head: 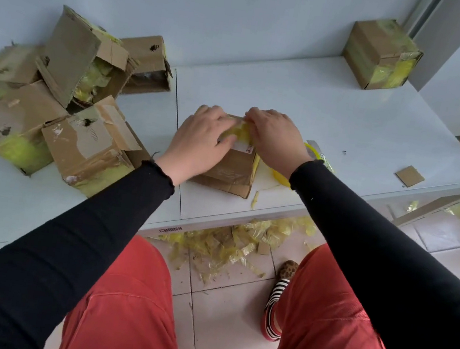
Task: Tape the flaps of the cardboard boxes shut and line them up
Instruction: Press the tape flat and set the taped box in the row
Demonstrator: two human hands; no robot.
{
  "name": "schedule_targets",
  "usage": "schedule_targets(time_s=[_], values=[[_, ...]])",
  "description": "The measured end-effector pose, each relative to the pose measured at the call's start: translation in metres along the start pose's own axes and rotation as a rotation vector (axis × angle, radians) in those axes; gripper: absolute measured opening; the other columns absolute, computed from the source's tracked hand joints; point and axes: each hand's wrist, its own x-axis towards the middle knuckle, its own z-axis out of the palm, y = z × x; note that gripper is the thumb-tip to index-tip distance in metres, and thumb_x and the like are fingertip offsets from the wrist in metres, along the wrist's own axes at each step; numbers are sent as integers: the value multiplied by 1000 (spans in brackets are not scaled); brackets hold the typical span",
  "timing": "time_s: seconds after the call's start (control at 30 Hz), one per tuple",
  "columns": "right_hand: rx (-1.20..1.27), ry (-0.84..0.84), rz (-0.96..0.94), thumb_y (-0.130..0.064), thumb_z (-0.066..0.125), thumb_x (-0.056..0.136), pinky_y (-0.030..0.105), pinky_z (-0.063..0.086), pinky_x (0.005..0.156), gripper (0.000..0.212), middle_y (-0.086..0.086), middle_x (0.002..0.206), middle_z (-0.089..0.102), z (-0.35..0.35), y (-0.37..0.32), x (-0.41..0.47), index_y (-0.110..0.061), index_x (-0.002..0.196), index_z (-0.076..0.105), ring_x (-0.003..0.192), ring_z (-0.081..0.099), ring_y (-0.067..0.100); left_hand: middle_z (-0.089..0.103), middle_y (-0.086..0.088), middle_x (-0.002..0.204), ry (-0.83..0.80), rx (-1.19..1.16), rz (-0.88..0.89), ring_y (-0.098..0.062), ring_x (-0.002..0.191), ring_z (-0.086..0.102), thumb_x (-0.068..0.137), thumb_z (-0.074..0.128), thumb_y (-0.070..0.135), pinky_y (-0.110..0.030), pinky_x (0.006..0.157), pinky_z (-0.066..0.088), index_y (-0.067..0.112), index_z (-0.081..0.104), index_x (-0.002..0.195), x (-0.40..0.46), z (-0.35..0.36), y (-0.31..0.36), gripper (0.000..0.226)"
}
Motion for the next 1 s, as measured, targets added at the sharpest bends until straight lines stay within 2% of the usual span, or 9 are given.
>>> schedule_targets(time_s=[0.1,0.2,0.37,0.4,0.47,0.57,0.67,0.87,1.0], values=[[48,-52,8,-21,34,108,44,20,122,47,15,158,43,16,-22,-9,-6,152,42,149,34,30,20,-4,171,-142,16,-35,-24,158,14,110,36,41,-41,127,12,18,23,164,7,9,-15,60],[89,-124,51,-24,29,111,46,7,127,55,14,170,15,28,-26,-15,-6,162,21,159,5,28,1,2,173,-201,-5,-32,-14,159,-4,112,27,41,-34,127,-4,21,9,165,7,23,-21,60],[725,50,270,-6,45,106,32,-2,127,67,10,172,-5,32,-32,-23,-8,163,8,158,-11,22,0,16,172,-121,-596,-214,5,153,4,107,53,29,-10,118,14,33,12,165,3,19,-51,71],[875,65,345,-8,48,106,31,-1,127,73,5,172,-9,33,-34,-25,-11,164,4,158,-10,16,4,15,172,-138,-797,-320,2,154,8,105,58,32,-15,119,15,35,10,165,0,20,-56,77],[1114,76,475,-15,53,105,36,8,129,80,-4,172,-7,36,-36,-27,-21,164,0,158,0,11,33,7,166,-182,-1159,-519,-13,151,32,101,64,39,-34,124,24,34,24,163,-7,29,-62,74],[1412,37,658,-28,64,100,41,39,119,89,-6,169,20,40,-32,-28,-35,164,2,148,37,16,72,-1,128,-156,-1420,-634,-23,122,64,97,67,41,-39,99,54,24,55,146,-11,45,-61,54],[1392,26,674,-40,66,96,40,40,118,88,-9,166,26,49,-27,-32,-39,163,9,145,40,13,75,-6,118,-109,-1535,-671,-24,108,71,96,65,42,-33,78,59,17,57,145,-11,51,-54,55],[1474,103,668,-43,63,92,45,37,120,82,-9,165,30,62,-30,-31,-45,160,16,146,39,14,77,-4,112,-74,-1555,-661,-20,100,74,101,61,39,-32,77,60,22,68,127,-11,57,-54,32],[1480,112,671,-46,61,92,47,33,122,82,-7,165,29,62,-33,-30,-46,160,16,148,35,16,76,-8,115,-92,-1563,-692,-22,99,74,100,63,42,-34,79,60,20,71,124,-11,52,-55,34]])
